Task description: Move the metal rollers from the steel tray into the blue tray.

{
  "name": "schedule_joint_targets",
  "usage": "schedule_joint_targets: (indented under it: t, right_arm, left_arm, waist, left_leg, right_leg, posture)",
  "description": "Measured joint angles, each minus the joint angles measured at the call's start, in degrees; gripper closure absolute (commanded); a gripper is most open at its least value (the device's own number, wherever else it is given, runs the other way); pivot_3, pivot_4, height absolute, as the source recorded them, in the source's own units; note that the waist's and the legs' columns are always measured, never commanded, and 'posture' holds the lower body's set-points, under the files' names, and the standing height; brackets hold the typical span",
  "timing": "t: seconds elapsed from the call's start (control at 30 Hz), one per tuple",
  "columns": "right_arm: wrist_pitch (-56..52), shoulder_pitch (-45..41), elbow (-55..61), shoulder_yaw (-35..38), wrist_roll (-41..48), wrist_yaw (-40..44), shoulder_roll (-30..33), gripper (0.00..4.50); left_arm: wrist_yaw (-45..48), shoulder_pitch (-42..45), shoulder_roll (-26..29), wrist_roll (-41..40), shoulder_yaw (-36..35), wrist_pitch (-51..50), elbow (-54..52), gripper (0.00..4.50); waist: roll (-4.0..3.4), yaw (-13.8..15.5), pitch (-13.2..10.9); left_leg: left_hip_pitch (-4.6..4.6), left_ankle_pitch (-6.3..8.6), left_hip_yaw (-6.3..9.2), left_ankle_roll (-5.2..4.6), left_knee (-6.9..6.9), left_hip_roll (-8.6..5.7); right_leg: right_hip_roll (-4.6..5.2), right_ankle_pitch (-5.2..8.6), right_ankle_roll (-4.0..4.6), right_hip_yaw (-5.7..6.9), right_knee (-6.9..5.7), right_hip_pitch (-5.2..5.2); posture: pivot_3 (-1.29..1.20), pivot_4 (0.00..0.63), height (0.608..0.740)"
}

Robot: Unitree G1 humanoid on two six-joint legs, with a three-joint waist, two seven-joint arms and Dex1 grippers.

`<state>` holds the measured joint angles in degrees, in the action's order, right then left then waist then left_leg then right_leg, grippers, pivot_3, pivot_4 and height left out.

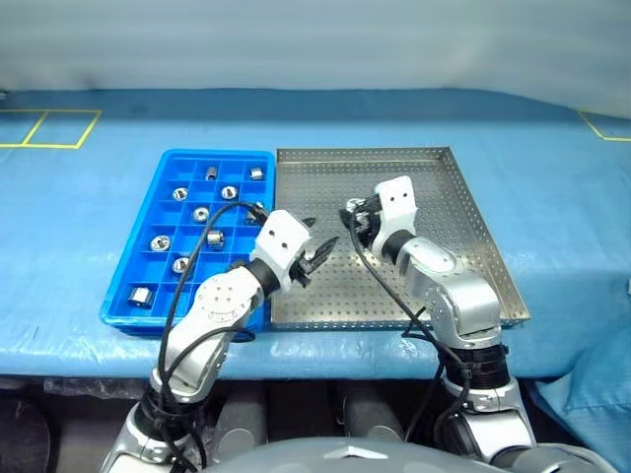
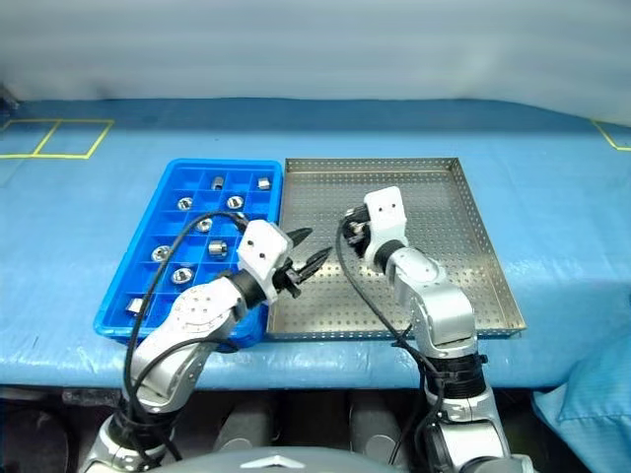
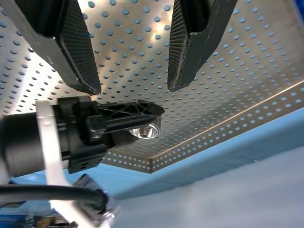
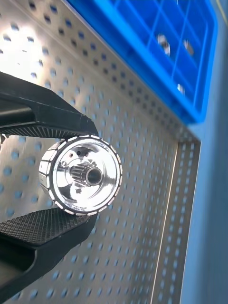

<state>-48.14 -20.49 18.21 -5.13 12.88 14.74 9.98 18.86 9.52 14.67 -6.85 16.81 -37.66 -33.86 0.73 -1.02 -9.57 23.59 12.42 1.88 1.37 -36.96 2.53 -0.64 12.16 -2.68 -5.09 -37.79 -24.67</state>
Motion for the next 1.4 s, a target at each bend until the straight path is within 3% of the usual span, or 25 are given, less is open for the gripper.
schedule_joint_targets:
  t: [0.27,0.7,1.37,1.4]
  right_arm:
    - [-0.55,-1.79,1.12,-5.97,1.65,4.85,0.26,2.8]
    - [1.39,-3.56,-4.21,-15.7,0.55,8.21,-2.7,2.8]
    - [3.93,-4.48,-7.6,-18.48,-1.84,9.28,-4.01,2.8]
    - [3.92,-4.48,-7.57,-18.48,-1.83,9.36,-3.96,2.08]
  left_arm:
    - [-5.4,-2.82,5.65,4.65,-7.35,-9.26,-9.98,2.09]
    - [-7.56,-8.57,14.99,11.84,-7.72,-21.12,-14.9,2.09]
    - [-6.71,-9.54,15.23,12.77,-8.77,-23.28,-15.81,2.09]
    - [-6.63,-9.54,15.21,12.76,-8.77,-23.28,-15.81,2.09]
  waist:
    - [0.17,2.57,-0.12]
    - [0.23,4.98,-0.23]
    - [0.25,6.06,-0.25]
    - [0.25,6.06,-0.25]
  left_leg:
    - [0.04,0.0,0.02,0.0,-0.02,-0.01]
    - [0.11,0.01,0.17,0.02,0.14,0.05]
    - [0.11,0.02,0.21,0.04,0.22,0.07]
    - [0.11,0.02,0.21,0.04,0.22,0.07]
  right_leg:
    - [0.04,0.02,0.02,0.09,0.06,-0.01]
    - [0.09,0.15,0.24,0.41,0.08,-0.1]
    - [0.12,0.19,0.31,0.54,0.09,-0.11]
    - [0.12,0.19,0.31,0.55,0.09,-0.11]
  posture:
    - [0.31,0.15,0.74]
    - [0.34,0.15,0.74]
    - [0.32,0.15,0.74]
    - [0.32,0.15,0.74]
